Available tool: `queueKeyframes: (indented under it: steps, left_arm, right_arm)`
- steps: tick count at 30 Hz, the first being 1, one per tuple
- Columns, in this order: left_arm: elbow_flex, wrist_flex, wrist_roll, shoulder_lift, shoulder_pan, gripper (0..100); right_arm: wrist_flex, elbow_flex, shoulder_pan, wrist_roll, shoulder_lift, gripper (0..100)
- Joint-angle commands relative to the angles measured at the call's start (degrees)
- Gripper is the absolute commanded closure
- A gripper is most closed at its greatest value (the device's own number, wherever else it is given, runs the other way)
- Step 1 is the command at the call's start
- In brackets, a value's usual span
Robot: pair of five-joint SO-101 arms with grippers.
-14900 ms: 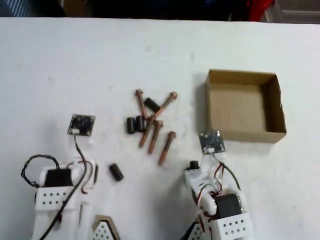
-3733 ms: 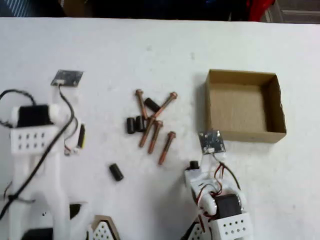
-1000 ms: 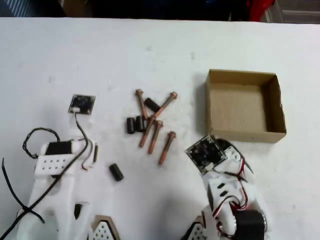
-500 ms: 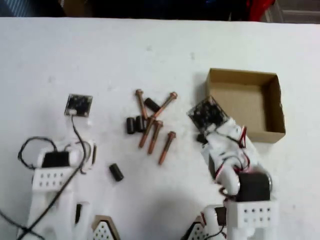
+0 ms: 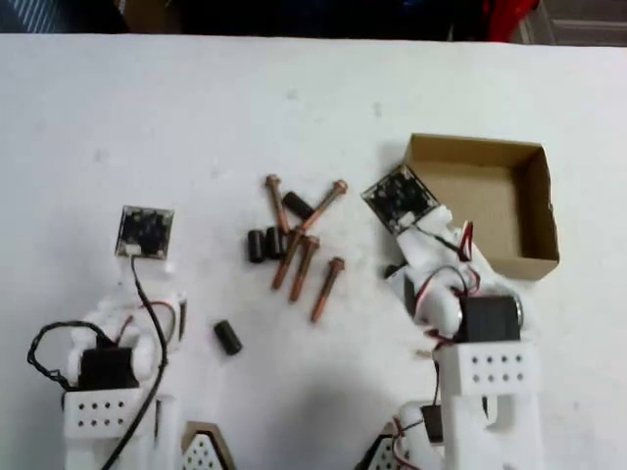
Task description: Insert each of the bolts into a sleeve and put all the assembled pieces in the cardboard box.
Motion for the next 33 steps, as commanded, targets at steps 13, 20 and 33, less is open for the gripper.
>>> queueKeyframes:
  steps: [13,20,33]
  left_arm:
    - [0.9,0.1,0.4,-1.1,-0.6,97]
    - [1.7,0.1,0.4,-1.1,-0.7,97]
    - [3.8,-1.9,0.4,-1.1,-0.5,98]
  right_arm:
    - [-0.2,-12.9,0.4,14.0,26.8,80.3]
    - [-0.2,-12.7,0.3,17.2,27.8,86.1]
    - [0.7,-9.8,-0.1,16.4,25.5,98.1]
